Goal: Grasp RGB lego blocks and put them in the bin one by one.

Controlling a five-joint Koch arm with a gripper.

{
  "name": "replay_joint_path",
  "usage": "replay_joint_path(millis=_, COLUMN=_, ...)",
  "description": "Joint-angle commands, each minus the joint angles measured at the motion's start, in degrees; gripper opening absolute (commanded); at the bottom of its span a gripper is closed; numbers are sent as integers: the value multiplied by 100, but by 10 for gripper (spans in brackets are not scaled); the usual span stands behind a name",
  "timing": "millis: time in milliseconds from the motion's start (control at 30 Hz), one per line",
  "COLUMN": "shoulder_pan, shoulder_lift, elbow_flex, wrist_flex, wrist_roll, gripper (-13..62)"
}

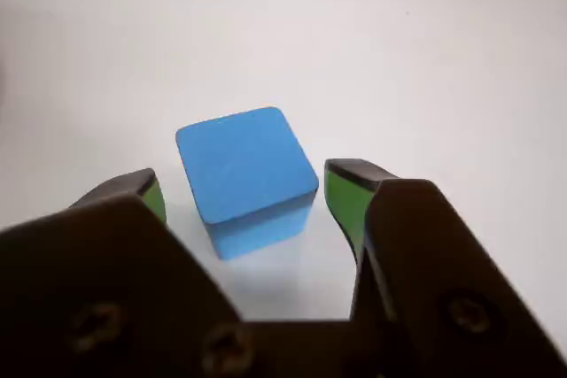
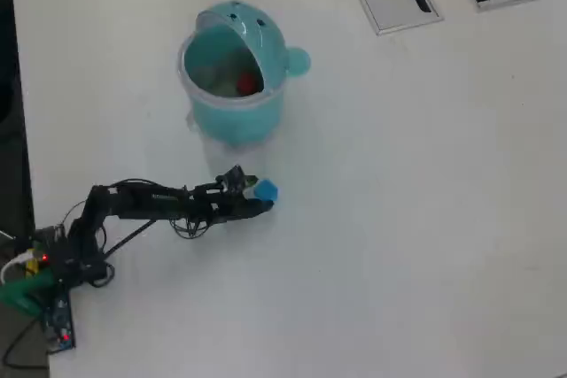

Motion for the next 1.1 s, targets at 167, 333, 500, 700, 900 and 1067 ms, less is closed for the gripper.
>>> replay_joint_path(millis=167, shoulder_pan=-53, shoulder_lift=-141, elbow_flex=-316, wrist_flex=-800, wrist_roll=-44, gripper=265)
replay_joint_path(millis=333, shoulder_pan=-176, shoulder_lift=114, elbow_flex=-308, wrist_flex=-1521, wrist_roll=826, gripper=194)
replay_joint_path(millis=500, shoulder_pan=-176, shoulder_lift=809, elbow_flex=-325, wrist_flex=-1521, wrist_roll=976, gripper=194)
replay_joint_path(millis=700, shoulder_pan=-141, shoulder_lift=2004, elbow_flex=-220, wrist_flex=-940, wrist_roll=1151, gripper=194)
replay_joint_path(millis=900, shoulder_pan=-413, shoulder_lift=3296, elbow_flex=-185, wrist_flex=26, wrist_roll=1213, gripper=194)
replay_joint_path(millis=1067, shoulder_pan=-923, shoulder_lift=4087, elbow_flex=-88, wrist_flex=510, wrist_roll=1213, gripper=194)
